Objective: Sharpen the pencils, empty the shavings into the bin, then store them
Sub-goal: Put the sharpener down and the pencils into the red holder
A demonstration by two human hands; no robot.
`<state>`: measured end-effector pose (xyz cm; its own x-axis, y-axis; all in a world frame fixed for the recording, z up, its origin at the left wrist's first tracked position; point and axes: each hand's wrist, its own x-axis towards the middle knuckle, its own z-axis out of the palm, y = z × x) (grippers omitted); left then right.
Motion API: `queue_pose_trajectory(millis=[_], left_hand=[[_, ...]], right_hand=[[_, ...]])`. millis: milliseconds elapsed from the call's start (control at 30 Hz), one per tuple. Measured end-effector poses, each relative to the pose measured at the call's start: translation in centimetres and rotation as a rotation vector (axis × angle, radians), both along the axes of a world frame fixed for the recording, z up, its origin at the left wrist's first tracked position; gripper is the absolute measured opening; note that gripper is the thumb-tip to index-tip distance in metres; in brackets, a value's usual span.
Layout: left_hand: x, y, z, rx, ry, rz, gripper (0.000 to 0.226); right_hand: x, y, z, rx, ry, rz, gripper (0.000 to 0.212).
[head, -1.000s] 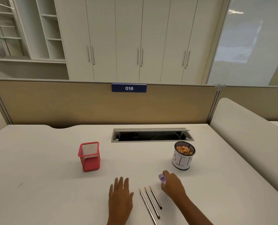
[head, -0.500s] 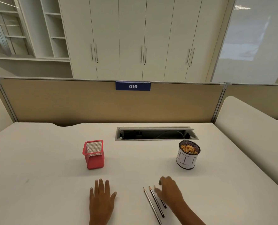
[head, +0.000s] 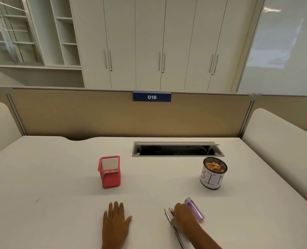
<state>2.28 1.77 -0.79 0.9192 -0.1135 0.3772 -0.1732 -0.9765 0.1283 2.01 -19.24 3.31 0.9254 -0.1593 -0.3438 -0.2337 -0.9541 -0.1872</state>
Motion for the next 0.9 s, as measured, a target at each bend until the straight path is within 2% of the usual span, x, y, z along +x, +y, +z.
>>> queue_pose_trajectory(millis=[33,133,200,233,267,300,367,433,500,567,633,833,900], left_hand=[[0.1,0.1,-0.1,-0.002,-0.012,-0.006,0.095],[0.3,0.5,-1.2,-0.083,0.010,-0.061,0.089],[0.0,0.5,-1.5,-0.143,0.019,-0.126,0.071],[0.0,0.6,-1.2,-0.158,0.001,-0.146,0.062],[0.0,0.7,-1.1,-0.159,-0.060,-0.167,0.057],[0.1,0.9,-1.4,-0.151,-0.110,-0.192,0.055],[0.1,1.3,-1.8,-0.141,-0.151,-0.213,0.054],[0.2,1.5,-2.1,-0.145,-0.171,-0.203,0.054],[0.3,1.5,-2.3,-0.155,-0.197,-0.202,0.054],[0.5,1.7,-2.6,-0.173,-0.199,-0.209,0.054],[0.7,1.6,-2.7,-0.192,-0.197,-0.218,0.054],[1.2,1.6,-2.9,-0.214,-0.247,-0.205,0.054],[1.5,1.5,-3.1,-0.217,-0.261,-0.199,0.055]], right_hand=[[0.0,0.3,0.2,-0.027,0.006,0.055,0.012],[0.1,0.7,0.5,-0.032,0.055,0.045,0.008],[0.4,0.2,0.3,-0.003,0.051,0.026,0.029],[0.6,0.0,0.4,-0.017,0.024,0.069,0.033],[0.9,-0.2,0.5,-0.042,0.022,0.096,0.027],[0.8,0.0,1.0,-0.060,0.004,0.118,0.016],[1.3,0.2,1.7,-0.059,-0.035,0.082,0.024],[1.5,0.5,2.6,-0.038,-0.037,0.064,0.012],[2.1,0.5,3.1,-0.007,-0.089,0.032,0.033],[2.8,1.1,4.0,0.104,-0.150,-0.010,0.041],[3.6,2.2,5.2,0.274,-0.209,-0.030,0.037],[7.0,9.3,8.4,0.833,-0.469,-0.086,0.001],[8.4,11.5,8.5,0.942,-0.543,-0.146,0.011]])
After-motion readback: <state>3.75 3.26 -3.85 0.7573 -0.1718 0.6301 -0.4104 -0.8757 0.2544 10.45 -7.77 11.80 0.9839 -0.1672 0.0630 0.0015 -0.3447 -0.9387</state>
